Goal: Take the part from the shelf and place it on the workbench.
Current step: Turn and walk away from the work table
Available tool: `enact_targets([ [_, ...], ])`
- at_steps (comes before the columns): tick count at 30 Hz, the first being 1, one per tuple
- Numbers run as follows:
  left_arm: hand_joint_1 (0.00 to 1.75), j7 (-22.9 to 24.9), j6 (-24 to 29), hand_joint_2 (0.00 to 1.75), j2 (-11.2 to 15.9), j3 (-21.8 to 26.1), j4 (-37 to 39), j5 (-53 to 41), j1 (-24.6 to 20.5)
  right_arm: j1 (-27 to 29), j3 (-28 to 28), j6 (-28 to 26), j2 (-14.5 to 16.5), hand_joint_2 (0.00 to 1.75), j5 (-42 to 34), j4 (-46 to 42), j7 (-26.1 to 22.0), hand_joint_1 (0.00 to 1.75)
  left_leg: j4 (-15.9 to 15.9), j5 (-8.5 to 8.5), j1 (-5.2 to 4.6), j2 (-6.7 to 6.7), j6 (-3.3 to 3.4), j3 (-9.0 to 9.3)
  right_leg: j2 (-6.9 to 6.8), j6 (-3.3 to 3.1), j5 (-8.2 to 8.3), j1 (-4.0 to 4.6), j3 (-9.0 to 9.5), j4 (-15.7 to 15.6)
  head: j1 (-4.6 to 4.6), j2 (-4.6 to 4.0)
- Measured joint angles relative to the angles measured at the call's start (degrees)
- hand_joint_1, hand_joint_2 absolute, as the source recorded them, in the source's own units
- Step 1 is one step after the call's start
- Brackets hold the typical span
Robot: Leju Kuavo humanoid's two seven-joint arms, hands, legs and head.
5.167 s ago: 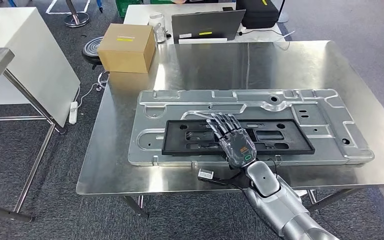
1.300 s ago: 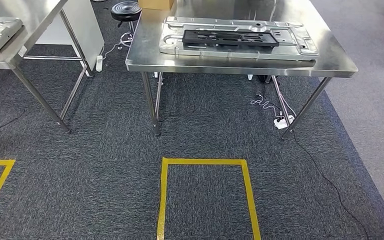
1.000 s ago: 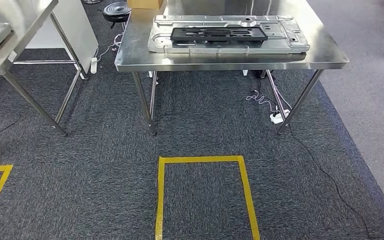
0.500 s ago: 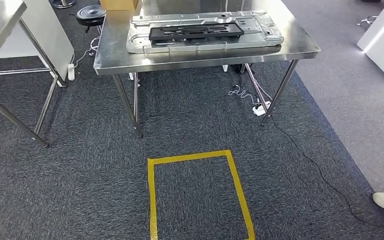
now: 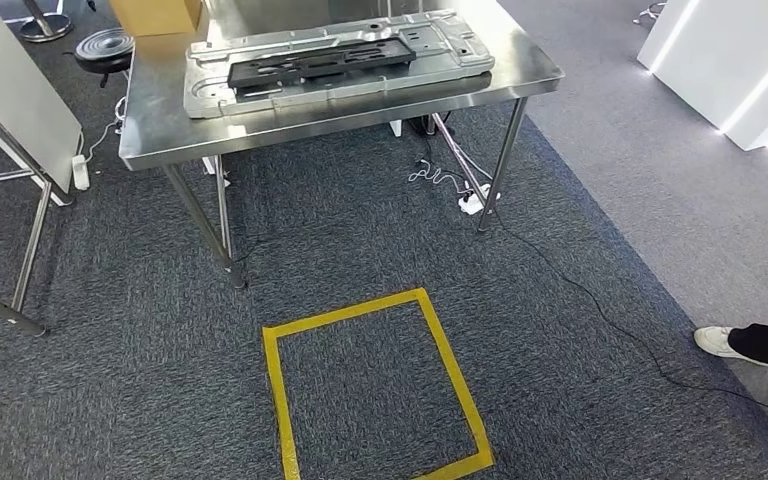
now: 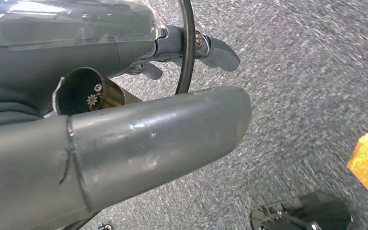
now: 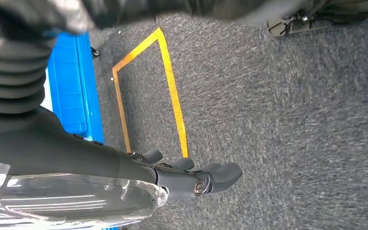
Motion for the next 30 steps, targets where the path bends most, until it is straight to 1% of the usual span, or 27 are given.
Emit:
enact_targets([
  [1,0.00,0.02,0.01,0.00,0.00,0.01,0.00,0.00,-0.05,0.02,-0.01,0.00,0.03,0.00,0.00,0.03,0.01,0.00,0.77,-0.72,0.12,-0.73,-0.32,-0.19,0.53,-0.39,0.16,-0.12,0.06,-0.19,-0.01,0.00],
  [2,0.00,0.03,0.02,0.00,0.01,0.01,0.00,0.00,-0.07,-0.01,-0.01,0.00,0.06,0.00,0.00,0.06,0.02,0.00,2.58,-2.04,0.24,-1.88,-0.58,-0.90,1.01,-0.76,0.35,-0.28,0.12,-0.38,-0.01,0.00],
  [4,0.00,0.03,0.04,0.00,0.01,0.04,0.01,0.00,0.08,-0.08,-0.02,0.00,0.09,0.00,0.00,0.08,0.04,0.00,9.50,-5.90,0.38,-4.31,-0.88,-4.07,2.06,-1.25,0.52,-0.28,0.00,-0.45,-0.02,0.00],
  [5,0.00,0.03,0.04,0.00,0.00,0.05,0.01,0.00,0.20,-0.08,-0.04,0.00,0.08,0.00,0.00,0.08,0.04,0.00,13.24,-7.40,0.40,-4.79,-0.97,-5.85,2.73,-1.37,0.55,-0.20,-0.08,-0.40,-0.02,0.00],
  [6,0.00,0.03,0.04,0.00,-0.01,0.07,0.02,0.01,0.30,-0.07,-0.07,0.00,0.08,0.00,0.00,0.08,0.04,0.00,15.73,-7.95,0.41,-5.00,-1.01,-7.09,3.46,-1.43,0.54,-0.12,-0.12,-0.31,-0.02,0.00],
  [7,0.00,0.03,0.04,0.00,-0.01,0.08,0.02,0.01,0.35,-0.06,-0.09,0.00,0.07,0.00,0.00,0.09,0.04,0.00,16.12,-7.25,0.41,-5.10,-0.98,-7.42,4.23,-1.43,0.52,-0.06,-0.14,-0.18,-0.02,0.00],
  [8,0.00,0.03,0.04,0.00,-0.01,0.10,0.02,0.02,0.34,-0.06,-0.11,0.00,0.07,0.00,0.00,0.09,0.04,0.00,14.06,-5.40,0.41,-5.26,-0.85,-6.63,5.01,-1.41,0.47,-0.03,-0.13,-0.02,-0.02,0.00],
  [9,0.00,0.03,0.04,0.00,-0.01,0.13,0.02,0.02,0.30,-0.05,-0.12,0.01,0.07,0.00,0.00,0.10,0.04,0.00,10.41,-3.01,0.41,-5.84,-0.62,-5.11,5.76,-1.36,0.40,-0.02,-0.12,0.17,-0.02,0.00],
  [10,0.00,0.03,0.04,0.00,0.00,0.17,0.03,0.02,0.28,-0.06,-0.14,0.01,0.12,0.00,0.00,0.10,0.04,0.00,6.61,-1.15,0.41,-7.05,-0.31,-3.53,6.42,-1.26,0.32,0.01,-0.19,0.36,-0.01,0.00],
  [11,0.00,0.02,0.06,0.00,0.01,0.22,0.03,0.03,0.26,-0.10,-0.15,0.02,0.16,0.00,0.01,0.11,0.04,0.00,3.43,0.04,0.42,-8.14,-0.04,-2.30,7.07,-1.05,0.28,0.01,-0.37,0.57,-0.01,0.00],
  [12,0.00,0.00,0.07,0.00,0.02,0.26,0.04,0.03,0.23,-0.13,-0.16,0.02,0.20,0.00,0.01,0.11,0.04,0.00,1.63,0.44,0.37,-9.01,0.17,-1.67,7.60,-0.76,0.32,-0.05,-0.62,0.67,0.01,0.00],
  [13,0.00,-0.02,0.08,0.00,0.03,0.30,0.04,0.04,0.19,-0.11,-0.18,0.02,0.24,0.00,0.02,0.12,0.04,0.00,1.02,0.27,0.30,-9.37,0.35,-1.51,8.09,-0.41,0.42,-0.14,-0.87,0.68,0.00,0.00],
  [15,0.00,-0.06,0.10,0.00,-0.01,0.33,0.04,0.05,0.07,0.07,-0.26,0.02,0.20,0.00,0.04,0.13,0.04,0.00,0.43,0.56,0.35,-8.43,0.84,-1.28,8.89,0.34,0.66,-0.31,-1.11,0.49,-0.02,0.00],
  [16,0.00,-0.06,0.12,0.00,-0.04,0.35,0.03,0.06,0.05,0.16,-0.32,0.01,0.16,0.00,0.05,0.14,0.04,0.00,0.03,0.82,0.49,-7.83,1.24,-1.06,8.21,0.64,0.40,-0.22,-1.29,0.82,0.01,0.00],
  [17,0.00,-0.07,0.14,0.00,-0.09,0.38,0.03,0.07,0.04,0.18,-0.38,0.01,0.12,0.00,0.07,0.15,0.05,0.00,-0.40,1.08,0.66,-7.15,1.62,-0.87,7.02,0.89,-0.43,-0.11,-1.91,2.03,0.08,0.00],
  [18,0.00,-0.07,0.15,0.00,-0.13,0.40,0.03,0.08,0.06,0.12,-0.42,0.01,0.08,0.00,0.08,0.15,0.06,0.00,-0.75,1.27,0.83,-6.43,1.94,-0.74,5.47,1.09,-1.86,-0.03,-3.08,4.39,0.14,0.00],
  [19,0.00,-0.07,0.15,0.00,-0.14,0.42,0.04,0.09,0.10,0.05,-0.44,0.02,0.08,0.00,0.08,0.16,0.07,0.00,-0.85,1.27,0.76,-5.72,2.11,-0.70,3.96,1.31,-3.67,-0.03,-4.78,7.72,0.21,0.00],
  [20,0.00,-0.07,0.15,0.00,-0.14,0.44,0.04,0.10,0.17,-0.02,-0.45,0.03,0.09,0.00,0.09,0.16,0.09,0.00,-0.85,1.22,0.73,-4.95,2.18,-0.71,3.23,1.54,-5.36,-0.17,-6.71,11.48,0.25,0.00],
  [21,0.00,-0.06,0.15,0.00,-0.13,0.47,0.04,0.13,0.22,-0.05,-0.45,0.04,0.08,0.00,0.10,0.16,0.11,0.00,-0.84,1.13,0.71,-4.19,2.18,-0.70,2.84,1.77,-6.30,-0.35,-8.20,14.43,0.25,0.00],
  [22,0.00,-0.04,0.15,0.00,-0.13,0.51,0.04,0.14,0.24,-0.03,-0.46,0.05,0.07,0.00,0.11,0.16,0.14,0.00,-0.83,1.03,0.71,-3.46,2.12,-0.64,2.60,1.97,-6.17,-0.57,-8.78,15.60,0.25,0.00],
  [23,0.00,-0.03,0.16,0.00,-0.14,0.55,0.04,0.15,0.21,0.01,-0.46,0.05,0.04,0.00,0.13,0.16,0.18,0.00,-0.81,0.89,0.75,-2.80,1.98,-0.52,2.31,2.13,-4.99,-0.79,-8.19,14.58,0.25,0.00],
  [24,0.00,-0.03,0.16,0.00,-0.16,0.57,0.04,0.15,0.18,0.05,-0.46,0.06,0.02,0.00,0.14,0.17,0.24,0.00,-0.75,0.70,0.80,-2.23,1.77,-0.32,1.72,2.23,-3.04,-0.95,-6.45,11.39,0.26,0.00],
  [25,0.00,-0.03,0.16,0.00,-0.18,0.60,0.04,0.15,0.16,0.06,-0.46,0.07,0.00,0.00,0.15,0.17,0.30,0.00,-0.65,0.45,0.80,-1.69,1.47,-0.11,0.53,2.28,-1.26,-1.01,-4.26,7.25,0.26,0.00],
  [26,0.00,-0.02,0.17,0.00,-0.20,0.63,0.04,0.15,0.15,0.01,-0.47,0.07,-0.02,0.00,0.15,0.17,0.34,0.00,-0.46,0.12,0.70,-1.19,1.09,0.05,-0.47,2.10,0.01,-0.88,-2.43,3.75,0.24,0.00],
  [27,0.00,-0.02,0.17,0.00,-0.20,0.66,0.04,0.15,0.15,-0.07,-0.47,0.07,-0.02,0.00,0.15,0.17,0.38,0.00,-0.30,-0.16,0.58,-0.80,0.75,0.13,-1.26,1.87,0.66,-0.73,-1.24,1.40,0.21,0.00],
  [28,0.00,-0.01,0.17,0.00,-0.19,0.68,0.04,0.15,0.15,-0.14,-0.47,0.07,-0.02,0.00,0.15,0.16,0.39,0.00,-0.19,-0.36,0.44,-0.53,0.48,0.15,-1.70,1.63,0.71,-0.58,-0.79,0.40,0.19,0.00],
  [30,0.00,0.01,0.17,0.00,-0.19,0.70,0.04,0.15,0.15,-0.20,-0.46,0.07,-0.02,0.00,0.15,0.16,0.39,0.00,-0.14,-0.49,0.34,-0.34,0.31,0.12,-1.40,1.37,0.71,-0.48,-0.78,0.35,0.15,0.00],
])
